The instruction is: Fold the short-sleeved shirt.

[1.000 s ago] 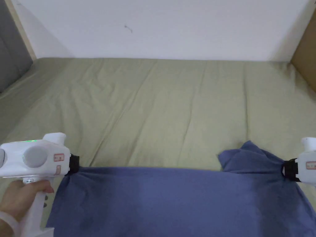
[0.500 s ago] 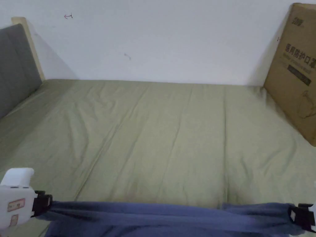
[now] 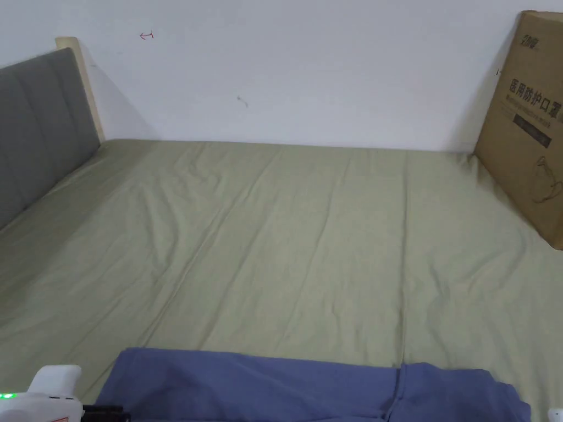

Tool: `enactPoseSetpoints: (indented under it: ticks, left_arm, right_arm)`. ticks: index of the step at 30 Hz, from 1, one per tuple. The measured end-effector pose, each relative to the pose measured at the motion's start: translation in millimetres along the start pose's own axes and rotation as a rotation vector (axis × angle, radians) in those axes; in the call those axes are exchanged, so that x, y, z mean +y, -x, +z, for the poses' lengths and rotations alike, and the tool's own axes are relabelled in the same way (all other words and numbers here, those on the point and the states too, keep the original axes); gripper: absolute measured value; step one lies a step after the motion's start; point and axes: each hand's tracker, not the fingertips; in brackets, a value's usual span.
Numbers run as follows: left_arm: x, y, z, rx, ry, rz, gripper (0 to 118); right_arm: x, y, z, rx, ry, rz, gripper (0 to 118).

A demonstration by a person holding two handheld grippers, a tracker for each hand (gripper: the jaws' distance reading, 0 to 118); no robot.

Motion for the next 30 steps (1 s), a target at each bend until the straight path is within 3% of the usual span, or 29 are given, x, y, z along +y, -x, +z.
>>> enactPoseSetpoints:
  ticks: [6, 7, 8, 9, 10, 11, 12, 13, 15, 17, 19, 21, 23, 26, 30]
  left_arm:
    - [14, 8, 35, -0.109, -0.128, 0.144, 103]
    - [15, 6, 42, -0.153, -0.146, 0.17, 91]
    - [16, 5, 45, -0.187, -0.153, 0.187, 63]
    - [16, 4, 46, -0.207, -0.164, 0.19, 15]
    - [14, 3, 44, -0.215, -0.173, 0.202, 1]
    - [11, 4, 44, -0.225, -0.172, 0.204, 0]
    - [8, 5, 42, -0.24, -0.164, 0.211, 0]
    - [5, 5, 40, -0.256, -0.154, 0.211, 0]
    - [-3, 1, 39, -0.236, -0.158, 0.208, 0]
    - [-9, 12, 37, -0.224, -0.171, 0.255, 4]
    - [-15, 32, 31, -0.298, -0.179, 0.338, 55]
    - [-21, 45, 26, -0.361, -0.159, 0.391, 85]
    - [-25, 52, 20, -0.363, -0.161, 0.418, 101]
    - [-32, 64, 2, -0.379, -0.144, 0.515, 107]
    - [-31, 76, -45, -0.541, -0.079, 0.664, 107]
  right_arm:
    - [21, 14, 29, 0.038, -0.1, 0.004, 68]
    - [27, 22, 33, 0.042, -0.116, 0.015, 66]
    - [32, 31, 36, 0.051, -0.146, 0.03, 59]
    - [35, 38, 38, 0.064, -0.17, 0.043, 27]
    - [40, 49, 37, 0.084, -0.184, 0.061, 0]
    - [42, 60, 35, 0.08, -0.188, 0.041, 0]
    - [47, 69, 30, 0.142, -0.177, 0.033, 0]
    - [49, 78, 26, 0.193, -0.149, 0.037, 0]
    - [50, 101, 19, 0.194, -0.169, 0.03, 0]
    - [54, 122, 10, 0.203, -0.159, 0.096, 0]
    - [58, 138, 8, 0.226, -0.157, 0.12, 0]
    - [64, 148, 4, 0.264, -0.145, 0.128, 0]
    - [71, 157, 1, 0.283, -0.141, 0.133, 0]
    - [79, 168, -3, 0.293, -0.137, 0.14, 0]
    - [87, 182, -12, 0.33, -0.096, 0.153, 0]
